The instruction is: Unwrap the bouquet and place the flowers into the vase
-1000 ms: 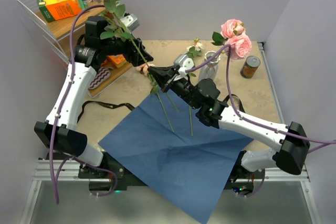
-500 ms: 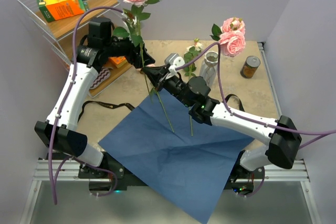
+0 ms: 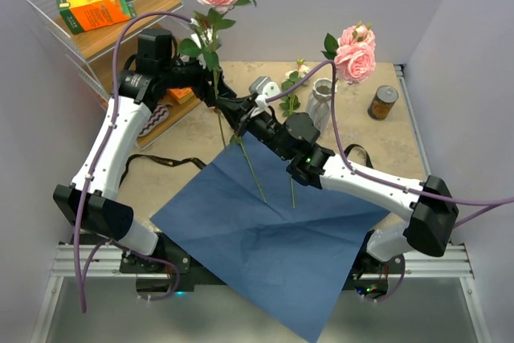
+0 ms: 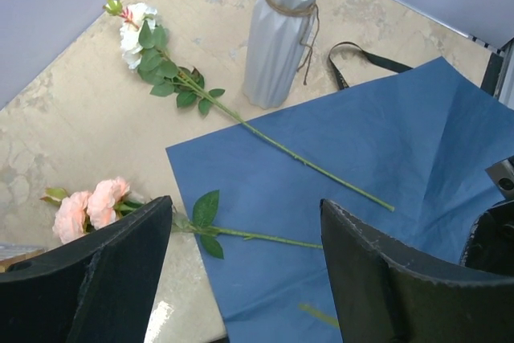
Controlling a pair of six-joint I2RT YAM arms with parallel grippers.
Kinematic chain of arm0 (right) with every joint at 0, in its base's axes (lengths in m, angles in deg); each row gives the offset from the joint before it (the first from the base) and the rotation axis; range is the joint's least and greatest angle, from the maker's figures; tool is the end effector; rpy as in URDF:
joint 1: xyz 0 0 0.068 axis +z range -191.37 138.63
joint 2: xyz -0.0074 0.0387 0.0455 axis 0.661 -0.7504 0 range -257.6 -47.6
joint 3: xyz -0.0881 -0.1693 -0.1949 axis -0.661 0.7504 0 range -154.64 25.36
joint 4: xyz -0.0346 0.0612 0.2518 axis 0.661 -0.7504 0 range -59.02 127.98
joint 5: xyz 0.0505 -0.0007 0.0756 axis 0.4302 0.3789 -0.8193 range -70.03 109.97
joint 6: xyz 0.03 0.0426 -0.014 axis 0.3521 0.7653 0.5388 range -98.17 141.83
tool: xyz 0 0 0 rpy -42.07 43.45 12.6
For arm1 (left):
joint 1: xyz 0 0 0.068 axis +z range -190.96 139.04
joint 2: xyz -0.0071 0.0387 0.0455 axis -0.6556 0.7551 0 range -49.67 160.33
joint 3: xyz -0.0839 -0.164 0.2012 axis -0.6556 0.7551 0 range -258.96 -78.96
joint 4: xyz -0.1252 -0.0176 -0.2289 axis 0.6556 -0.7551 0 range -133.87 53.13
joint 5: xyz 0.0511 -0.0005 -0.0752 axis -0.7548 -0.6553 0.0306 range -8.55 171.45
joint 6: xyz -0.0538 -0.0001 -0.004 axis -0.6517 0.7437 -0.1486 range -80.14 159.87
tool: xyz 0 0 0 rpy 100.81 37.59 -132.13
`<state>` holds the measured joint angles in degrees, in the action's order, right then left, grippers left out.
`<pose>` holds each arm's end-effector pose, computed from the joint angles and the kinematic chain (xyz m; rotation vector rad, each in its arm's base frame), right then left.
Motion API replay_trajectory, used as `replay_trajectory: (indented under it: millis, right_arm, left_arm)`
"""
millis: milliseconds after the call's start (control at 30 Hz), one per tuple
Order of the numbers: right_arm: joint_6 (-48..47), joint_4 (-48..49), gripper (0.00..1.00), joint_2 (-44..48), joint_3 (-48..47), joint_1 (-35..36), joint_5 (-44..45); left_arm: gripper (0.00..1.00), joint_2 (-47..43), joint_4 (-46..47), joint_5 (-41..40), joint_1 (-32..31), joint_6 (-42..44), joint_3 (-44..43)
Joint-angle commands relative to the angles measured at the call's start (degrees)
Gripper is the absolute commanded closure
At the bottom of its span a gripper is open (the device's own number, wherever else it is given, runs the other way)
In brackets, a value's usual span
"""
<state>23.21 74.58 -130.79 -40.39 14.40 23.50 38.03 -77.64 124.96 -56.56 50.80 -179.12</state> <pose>0.1953 0.2832 0.3953 -0.5351 1.1624 0.8254 0.3051 -0.1106 0.4414 0.9046 1.8006 -0.8291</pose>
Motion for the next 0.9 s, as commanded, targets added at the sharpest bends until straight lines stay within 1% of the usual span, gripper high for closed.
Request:
replay_trajectory:
  millis: [0,67,133,333,367,400,467,500,600,733,867]
  right_arm:
    - [0.46,3.66,0.94,-0.56,-4.47,-0.31,-0.02]
    - [0.37,3.48,0.95,-0.73,-4.73,-0.4,-0.02]
    - [0.37,3.13,1.0,-0.91,-4.99,-0.31,-0.01]
    - [0.19,3.04,1.0,-0.83,-4.21,-0.4,2.0]
    - [0.19,3.56,1.0,-0.39,-3.68,-0.31,2.79]
    - [-0.33,4.35,1.0,0.83,-2.37,-0.31,3.06]
    - [-1.12,5.32,1.0,2.33,-1.31,-0.4,4.37]
    - [-3.47,5.15,1.0,2.95,-0.87,-0.4,4.82]
    - [-6.73,4.53,1.0,5.32,0.18,-0.31,6.39]
    - [-10.35,5.23,1.0,8.31,0.89,-0.31,8.33]
    - [-15.09,5.24,1.0,9.63,0.1,-0.31,10.26]
  left_arm:
    - [0.21,-2.36,-4.4,3.34,-3.74,2.24,1.81]
    - [0.21,-2.36,-4.58,3.34,-3.83,2.42,1.98]
    - [0.21,-2.36,-4.4,3.6,-3.83,2.42,2.16]
    - [0.21,-3.06,-4.05,2.55,-4.0,2.42,2.43]
    - [0.21,-3.15,-3.62,1.42,-4.0,1.72,2.51]
    - [0.21,-3.24,-2.74,-2.16,-4.0,1.11,2.6]
    - [0.21,-2.8,-1.24,-6.49,-3.92,-0.47,2.25]
    - [0.21,-2.45,-1.06,-9.98,-3.92,-0.74,1.99]
    - [0.21,0.18,-1.41,-14.05,-3.39,-2.85,0.76]
    - [0.2,1.77,1.39,-16.61,-0.5,-7.15,0.84]
    - [0.2,2.83,2.45,-18.37,1.97,-9.27,0.32]
